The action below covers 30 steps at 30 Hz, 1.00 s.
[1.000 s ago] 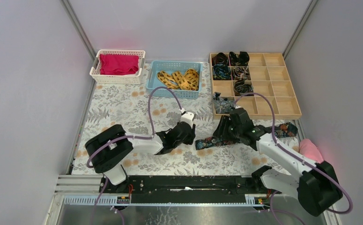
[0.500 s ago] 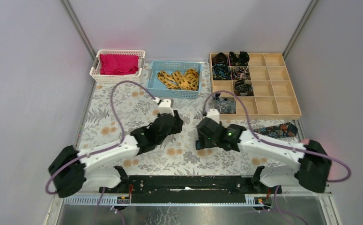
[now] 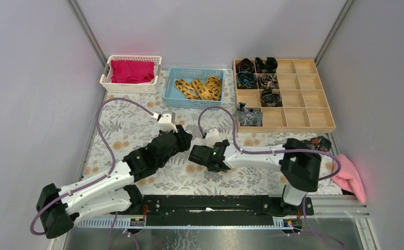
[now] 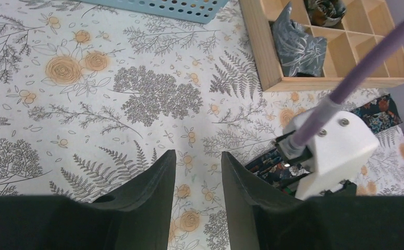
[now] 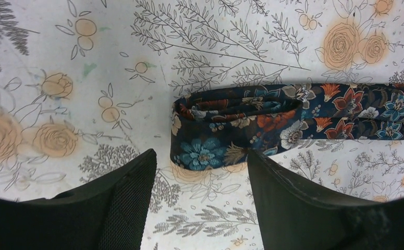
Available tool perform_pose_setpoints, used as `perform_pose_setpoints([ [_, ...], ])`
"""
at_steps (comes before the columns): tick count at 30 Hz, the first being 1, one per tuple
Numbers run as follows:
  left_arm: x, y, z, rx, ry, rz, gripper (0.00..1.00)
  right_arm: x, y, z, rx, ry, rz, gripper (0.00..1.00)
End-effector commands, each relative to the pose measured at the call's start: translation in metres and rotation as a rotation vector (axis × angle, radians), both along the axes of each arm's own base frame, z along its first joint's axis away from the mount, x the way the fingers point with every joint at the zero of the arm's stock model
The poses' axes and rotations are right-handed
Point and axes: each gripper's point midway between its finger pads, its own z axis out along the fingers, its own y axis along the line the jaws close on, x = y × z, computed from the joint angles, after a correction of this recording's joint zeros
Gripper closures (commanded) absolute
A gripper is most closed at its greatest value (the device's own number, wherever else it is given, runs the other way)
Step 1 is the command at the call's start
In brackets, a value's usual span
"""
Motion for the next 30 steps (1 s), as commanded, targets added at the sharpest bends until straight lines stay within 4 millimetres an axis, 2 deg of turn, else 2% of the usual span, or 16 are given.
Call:
perform_pose_setpoints([
  [1,-0.001,0.011,-0.009,0.042,0.005,0.024,0.55,0.012,0.004,-0.002,-0.038,-0.060,-0.049,0.28],
  [4,-0.001,0.013,-0.010,0.042,-0.002,0.024,0.55,0.018,0.006,-0.011,-0.067,-0.067,-0.060,0.28],
  [6,-0.002,0.013,-0.011,0.041,-0.003,0.024,0.55,0.023,0.000,-0.020,-0.083,-0.041,-0.090,0.28],
  [9,-0.003,0.014,-0.008,0.038,-0.008,0.022,0.55,0.025,-0.008,-0.035,-0.061,0.006,-0.119,0.34],
  [12,-0.003,0.016,-0.007,0.038,-0.014,0.023,0.55,0.026,-0.010,-0.048,0.008,0.066,-0.134,0.46],
  [16,-0.004,0.020,-0.001,0.030,-0.028,0.027,0.55,0.027,-0.014,-0.061,0.049,0.120,-0.137,0.56],
  [20,-0.005,0.024,0.002,0.030,-0.040,0.033,0.54,0.027,-0.013,-0.072,0.059,0.173,-0.133,0.81],
  [22,-0.006,0.026,0.004,0.032,-0.044,0.039,0.54,0.027,-0.003,-0.071,0.101,0.180,-0.118,0.86],
  [25,-0.006,0.031,0.008,0.031,-0.055,0.052,0.54,0.031,0.015,-0.057,0.202,0.164,-0.095,0.89],
  [30,-0.007,0.034,0.013,0.034,-0.065,0.056,0.55,0.031,0.051,-0.010,0.438,0.147,-0.023,0.89],
])
